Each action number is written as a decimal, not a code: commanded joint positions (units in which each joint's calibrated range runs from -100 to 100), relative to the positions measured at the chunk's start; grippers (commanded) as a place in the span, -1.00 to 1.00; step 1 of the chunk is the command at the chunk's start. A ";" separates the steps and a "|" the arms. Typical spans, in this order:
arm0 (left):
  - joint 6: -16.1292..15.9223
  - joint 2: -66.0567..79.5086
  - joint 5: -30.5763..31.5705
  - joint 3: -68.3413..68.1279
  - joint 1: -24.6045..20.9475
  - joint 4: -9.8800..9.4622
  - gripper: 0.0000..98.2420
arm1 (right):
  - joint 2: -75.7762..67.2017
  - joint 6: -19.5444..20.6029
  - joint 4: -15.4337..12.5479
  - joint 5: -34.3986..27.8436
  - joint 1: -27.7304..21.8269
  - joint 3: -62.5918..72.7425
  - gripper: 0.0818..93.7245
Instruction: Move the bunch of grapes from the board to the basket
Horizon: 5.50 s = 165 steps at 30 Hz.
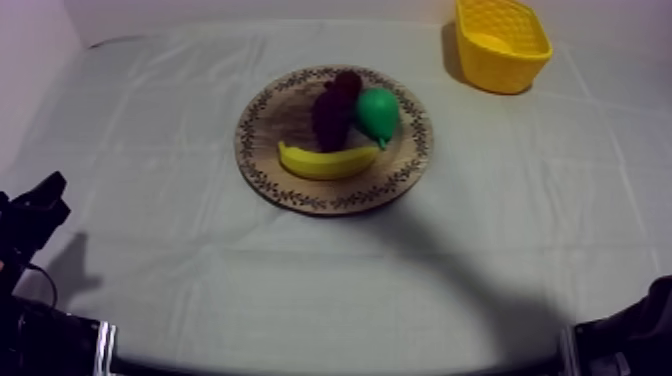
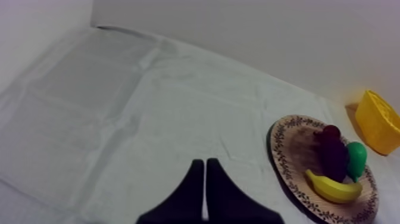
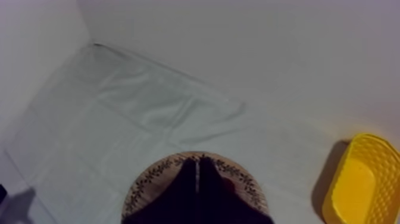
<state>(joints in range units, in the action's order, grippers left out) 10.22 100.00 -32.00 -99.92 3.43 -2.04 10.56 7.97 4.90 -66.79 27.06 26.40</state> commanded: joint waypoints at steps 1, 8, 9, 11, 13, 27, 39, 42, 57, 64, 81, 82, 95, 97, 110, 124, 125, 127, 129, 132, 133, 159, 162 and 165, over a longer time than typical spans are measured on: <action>0.01 0.00 -0.01 0.03 0.01 0.01 -1.00 | 1.01 0.36 0.54 0.93 0.22 0.44 -0.99; 0.01 0.00 -0.01 0.03 0.01 0.01 -1.00 | 2.09 1.22 1.91 3.10 1.05 -1.01 -0.99; 0.01 0.00 -0.01 0.03 0.01 0.01 -1.00 | 2.14 1.28 2.02 3.27 1.09 -1.14 -0.99; 0.01 0.00 -0.01 0.03 0.01 0.01 -1.00 | 2.23 1.40 2.15 3.50 1.17 -1.23 -0.99; 0.01 0.00 -0.01 0.03 0.01 0.01 -1.00 | 2.36 1.51 2.10 3.32 1.22 -1.01 -0.99; 0.01 0.00 -0.01 0.03 0.01 0.01 -1.00 | 7.17 9.16 2.43 -17.90 2.40 10.20 -0.99; 0.01 0.00 -0.01 0.03 0.01 0.01 -1.00 | 10.57 10.37 -0.62 -26.44 2.26 10.26 -0.99; 0.01 0.00 -0.01 0.03 0.01 0.01 -1.00 | 10.69 10.52 -0.67 -26.03 2.32 9.73 -0.99; 0.01 0.00 -0.01 0.03 0.01 0.01 -1.00 | 9.35 10.18 0.63 -22.50 3.23 6.94 -0.60; 0.01 0.00 -0.01 0.03 0.01 0.01 -1.00 | 9.11 10.36 2.23 -22.17 4.27 4.80 0.44; 0.01 0.00 -0.01 0.03 0.01 0.01 -1.00 | 8.90 12.05 2.10 -20.64 3.97 0.03 0.82; 0.01 0.00 -0.01 0.03 0.01 0.01 -1.00 | 9.02 12.10 2.00 -20.40 3.92 -0.34 0.82; 0.01 0.00 -0.01 0.03 0.01 0.01 -1.00 | 13.11 12.17 0.03 -15.42 2.66 -5.97 0.82; 0.01 0.00 -0.01 0.03 0.01 0.01 -1.00 | 14.05 12.19 -0.21 -14.80 2.54 -6.42 0.82; 0.01 0.00 -0.01 0.03 0.01 0.01 -1.00 | 21.28 13.06 -1.56 -8.64 2.43 -8.40 0.79; 0.01 0.00 -0.01 0.03 0.01 0.01 -1.00 | 29.98 13.64 -2.39 -1.65 2.61 -8.01 0.74; 0.01 0.00 -0.01 0.03 0.01 0.01 -1.00 | 30.57 13.64 -2.48 -1.51 2.62 -7.58 0.74; 0.01 0.00 -0.01 0.03 0.01 0.01 -1.00 | 31.84 13.64 -2.62 -1.35 2.57 -6.48 0.74; 0.01 0.00 -0.01 0.03 0.01 0.01 -1.00 | 33.22 13.68 -2.69 -1.46 2.49 -5.15 0.74; 0.01 0.00 -0.01 0.03 0.01 0.01 -1.00 | 35.04 13.77 -2.67 -1.55 2.42 -3.65 0.74; 0.01 0.00 -0.01 0.03 0.01 0.01 -1.00 | 35.58 13.79 -2.66 -1.54 2.40 -3.26 0.74; 0.01 0.00 -0.01 0.03 0.01 0.01 -1.00 | 43.50 14.12 -1.84 -1.07 1.22 2.99 0.61; 0.01 0.00 -0.01 0.03 0.01 0.01 -1.00 | 43.63 14.17 -1.76 -1.02 1.25 3.07 0.55; 0.01 0.00 -0.01 0.03 0.01 0.01 -1.00 | 43.71 14.13 -1.67 -0.97 1.32 3.13 0.41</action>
<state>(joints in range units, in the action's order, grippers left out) 10.22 100.00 -32.00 -99.92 3.43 -2.04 54.25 22.08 3.15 -67.83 28.33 29.54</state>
